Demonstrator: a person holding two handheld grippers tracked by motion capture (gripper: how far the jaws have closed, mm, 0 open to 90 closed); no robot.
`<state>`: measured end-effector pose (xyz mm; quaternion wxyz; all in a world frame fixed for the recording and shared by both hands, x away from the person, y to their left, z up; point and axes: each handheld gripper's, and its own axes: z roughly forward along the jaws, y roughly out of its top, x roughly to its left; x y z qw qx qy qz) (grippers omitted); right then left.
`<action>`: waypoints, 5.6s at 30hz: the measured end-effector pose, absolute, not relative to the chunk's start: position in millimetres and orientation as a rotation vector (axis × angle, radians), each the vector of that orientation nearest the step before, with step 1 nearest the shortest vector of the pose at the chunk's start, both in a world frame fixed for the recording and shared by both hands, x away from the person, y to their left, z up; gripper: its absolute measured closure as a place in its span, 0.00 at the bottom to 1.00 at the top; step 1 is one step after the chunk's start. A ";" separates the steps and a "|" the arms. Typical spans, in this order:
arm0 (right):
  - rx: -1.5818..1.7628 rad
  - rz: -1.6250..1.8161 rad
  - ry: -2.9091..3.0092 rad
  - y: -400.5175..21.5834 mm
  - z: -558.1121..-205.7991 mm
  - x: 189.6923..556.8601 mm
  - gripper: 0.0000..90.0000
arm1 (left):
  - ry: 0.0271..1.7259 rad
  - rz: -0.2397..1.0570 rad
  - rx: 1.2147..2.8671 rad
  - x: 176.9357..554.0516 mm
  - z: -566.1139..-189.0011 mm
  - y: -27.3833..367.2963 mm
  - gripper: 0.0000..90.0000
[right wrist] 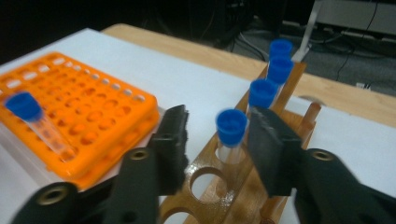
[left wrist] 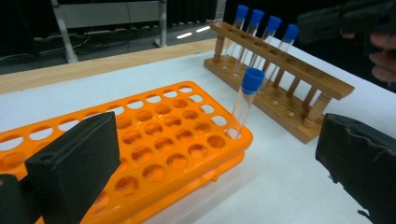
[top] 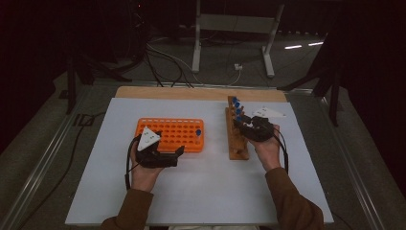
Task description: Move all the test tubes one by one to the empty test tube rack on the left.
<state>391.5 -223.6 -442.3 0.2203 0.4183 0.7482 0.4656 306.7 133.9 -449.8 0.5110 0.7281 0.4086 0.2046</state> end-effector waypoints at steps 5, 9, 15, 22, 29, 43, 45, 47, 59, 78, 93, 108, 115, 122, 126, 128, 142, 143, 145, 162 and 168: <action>1.187 1.232 2.072 -220.0 -451.4 399.2 0.72 | 0.999 0.491 1.728 306.8 -448.4 138.6 0.01; 1.204 1.211 2.078 -217.7 -457.7 404.6 0.82 | 1.009 0.491 1.714 306.7 -447.6 140.7 0.01; 1.205 1.172 2.076 -212.8 -462.1 407.9 0.85 | 1.014 0.489 1.706 306.4 -447.0 142.0 0.01; 1.204 1.148 2.066 -210.2 -462.3 409.0 0.86 | 1.018 0.488 1.708 306.8 -448.4 142.5 0.02; 1.196 1.169 2.053 -211.6 -457.1 405.2 0.86 | 1.018 0.489 1.715 307.1 -449.0 142.9 0.02; 1.170 1.247 1.986 -224.3 -424.2 395.8 0.86 | 1.010 0.536 1.711 305.2 -448.6 144.1 0.04; 1.157 1.253 1.981 -224.7 -418.7 393.7 0.86 | 1.002 0.533 1.717 305.3 -448.1 143.6 0.04; 1.142 1.256 1.977 -224.9 -413.5 391.9 0.86 | 0.999 0.530 1.721 305.6 -448.1 142.5 0.03; 1.072 1.331 1.996 -220.5 -390.2 378.3 0.86 | 0.986 0.533 1.714 305.0 -443.7 137.4 0.03; 0.977 1.391 2.160 -183.8 -392.6 351.2 0.86 | 0.928 0.535 1.708 302.6 -443.1 126.2 0.08; 0.839 1.445 2.295 -139.6 -394.9 331.6 0.86 | 0.837 0.524 1.755 298.1 -441.4 110.3 0.30; 0.770 1.488 2.392 -104.1 -395.7 323.8 0.86 | 0.708 0.472 1.792 294.8 -441.6 99.8 0.83; 0.784 1.527 2.385 -108.7 -396.0 324.6 0.74 | 0.698 0.479 1.815 294.7 -443.3 96.9 0.87; 0.830 1.557 2.282 -129.9 -389.3 326.4 0.34 | 0.763 0.518 1.783 305.1 -443.9 99.4 0.87; 0.845 1.487 2.238 -139.9 -389.9 325.4 0.20 | 0.819 0.538 1.742 316.8 -446.4 100.7 0.87; 0.859 1.467 2.222 -145.5 -391.9 325.6 0.17 | 0.840 0.535 1.726 322.4 -448.6 99.7 0.87; 0.906 1.414 2.174 -178.6 -400.3 324.4 0.10 | 0.881 0.528 1.757 344.4 -472.2 85.1 0.87; 0.907 1.413 2.172 -180.7 -401.1 324.4 0.10 | 0.883 0.527 1.760 345.3 -474.3 84.1 0.87; 0.914 1.412 2.168 -184.8 -402.6 323.9 0.10 | 0.890 0.531 1.758 346.1 -477.8 83.4 0.87; 0.964 1.416 2.153 -204.2 -415.0 324.3 0.10 | 0.940 0.495 1.877 347.7 -496.1 85.8 0.87; 0.965 1.415 2.161 -202.8 -417.9 324.4 0.10 | 0.940 0.508 1.931 348.3 -499.6 82.5 0.87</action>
